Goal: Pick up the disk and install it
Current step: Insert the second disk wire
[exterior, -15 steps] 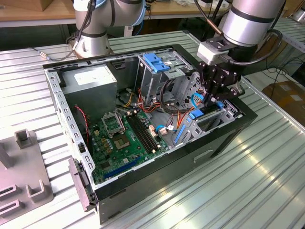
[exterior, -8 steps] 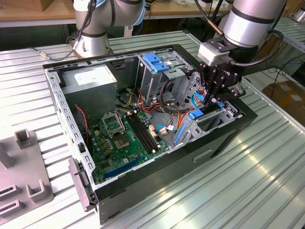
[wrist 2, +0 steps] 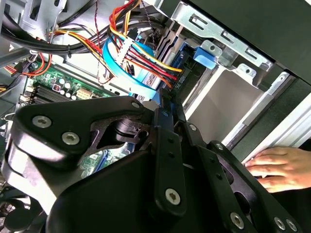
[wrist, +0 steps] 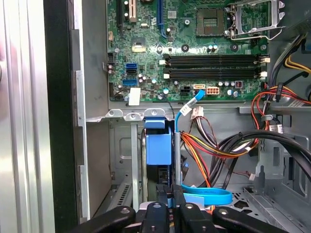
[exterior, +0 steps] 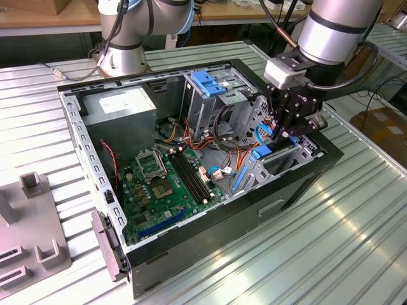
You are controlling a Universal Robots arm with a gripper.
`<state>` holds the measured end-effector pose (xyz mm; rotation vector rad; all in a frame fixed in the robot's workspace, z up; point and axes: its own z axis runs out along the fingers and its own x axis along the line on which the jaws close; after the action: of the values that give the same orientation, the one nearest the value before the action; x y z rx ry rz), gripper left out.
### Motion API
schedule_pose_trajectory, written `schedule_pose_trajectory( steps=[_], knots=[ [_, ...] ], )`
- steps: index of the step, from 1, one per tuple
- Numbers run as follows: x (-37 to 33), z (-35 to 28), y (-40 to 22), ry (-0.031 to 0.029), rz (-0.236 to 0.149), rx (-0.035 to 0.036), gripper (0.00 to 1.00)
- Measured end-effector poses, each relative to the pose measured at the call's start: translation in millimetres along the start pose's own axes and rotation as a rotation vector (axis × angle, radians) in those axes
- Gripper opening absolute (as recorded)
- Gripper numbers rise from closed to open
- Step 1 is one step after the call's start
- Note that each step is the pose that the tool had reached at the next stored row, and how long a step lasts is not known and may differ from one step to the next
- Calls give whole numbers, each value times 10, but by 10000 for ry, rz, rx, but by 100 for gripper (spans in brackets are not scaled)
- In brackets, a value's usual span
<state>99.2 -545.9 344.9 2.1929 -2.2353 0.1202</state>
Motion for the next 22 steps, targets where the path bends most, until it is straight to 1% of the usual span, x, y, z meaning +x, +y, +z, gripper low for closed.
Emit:
schedule_pose_trajectory(
  steps=[4, 7, 15, 16, 17, 18, 19, 22],
  knots=[
    [7, 32, 1, -42, 2, -1, 16],
    [13, 53, 2, -62, 3, -2, 16],
    [15, 57, 2, -79, 3, 0, 17],
    [16, 44, 1, -80, 3, 0, 17],
    [20, -22, -2, -70, 3, 3, 24],
    [23, -80, -5, -71, 3, 7, 24],
    [25, -115, -6, -69, 3, 8, 24],
    [25, -116, -6, -71, 4, 12, 24]
  ],
)
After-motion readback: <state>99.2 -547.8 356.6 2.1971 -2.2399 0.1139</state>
